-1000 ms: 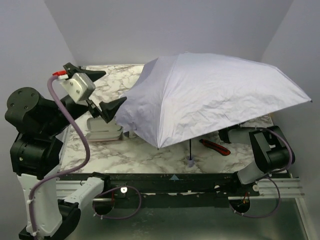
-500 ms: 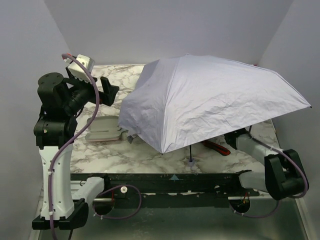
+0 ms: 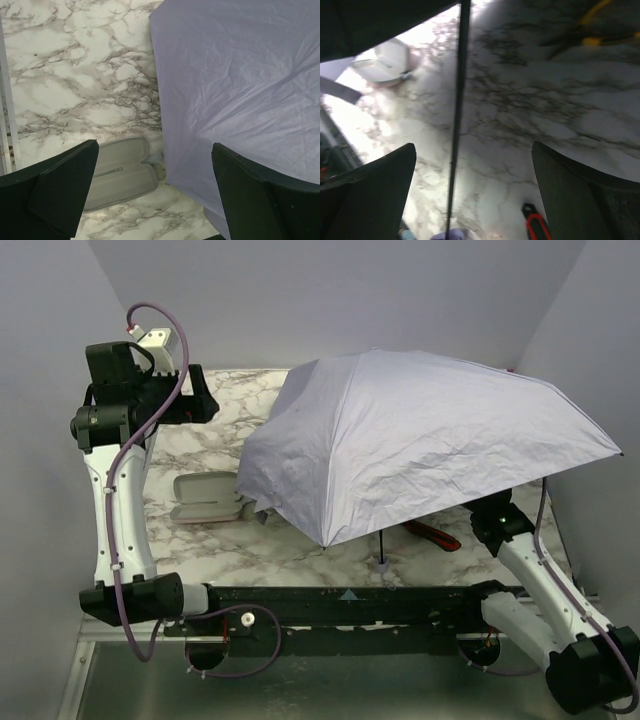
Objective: Open the umbrella
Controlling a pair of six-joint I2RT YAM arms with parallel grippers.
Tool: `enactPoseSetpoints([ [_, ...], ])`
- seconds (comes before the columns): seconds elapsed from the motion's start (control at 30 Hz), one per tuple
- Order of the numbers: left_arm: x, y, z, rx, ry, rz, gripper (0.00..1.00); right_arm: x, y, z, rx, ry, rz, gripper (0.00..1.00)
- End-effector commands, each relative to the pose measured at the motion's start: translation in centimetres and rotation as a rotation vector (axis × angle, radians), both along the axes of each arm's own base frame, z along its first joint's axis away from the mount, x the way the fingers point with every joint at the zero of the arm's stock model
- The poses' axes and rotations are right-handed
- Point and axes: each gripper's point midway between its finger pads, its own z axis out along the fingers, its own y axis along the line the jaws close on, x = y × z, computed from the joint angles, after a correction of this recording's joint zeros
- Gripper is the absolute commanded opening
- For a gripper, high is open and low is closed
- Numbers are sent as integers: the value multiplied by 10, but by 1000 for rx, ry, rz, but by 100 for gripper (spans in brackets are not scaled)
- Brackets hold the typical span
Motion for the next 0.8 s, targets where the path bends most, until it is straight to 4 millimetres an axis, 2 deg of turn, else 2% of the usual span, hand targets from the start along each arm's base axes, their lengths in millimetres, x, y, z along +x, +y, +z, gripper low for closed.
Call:
enactPoseSetpoints([
  [0.0,-8,3,-12,0,49,-14,98,4,-47,-10,-248,-23,-179,100],
  [0.1,-6,6,-27,28,72,-26,98,-4,-56,-1,-326,-110,-159,100],
  [0.27,-11,18,-52,108,80,-8,98,-13,-74,2,-430,-160,-194,100],
  [0.47,-38,31,-91,239,64,5,98,-14,-95,-1,-498,-123,-286,100],
  [0.63,-59,37,-119,282,68,37,98,-10,-97,-4,-492,-102,-310,100],
  [0.77,-66,42,-131,317,49,62,98,-8,-100,-10,-523,-102,-312,100],
])
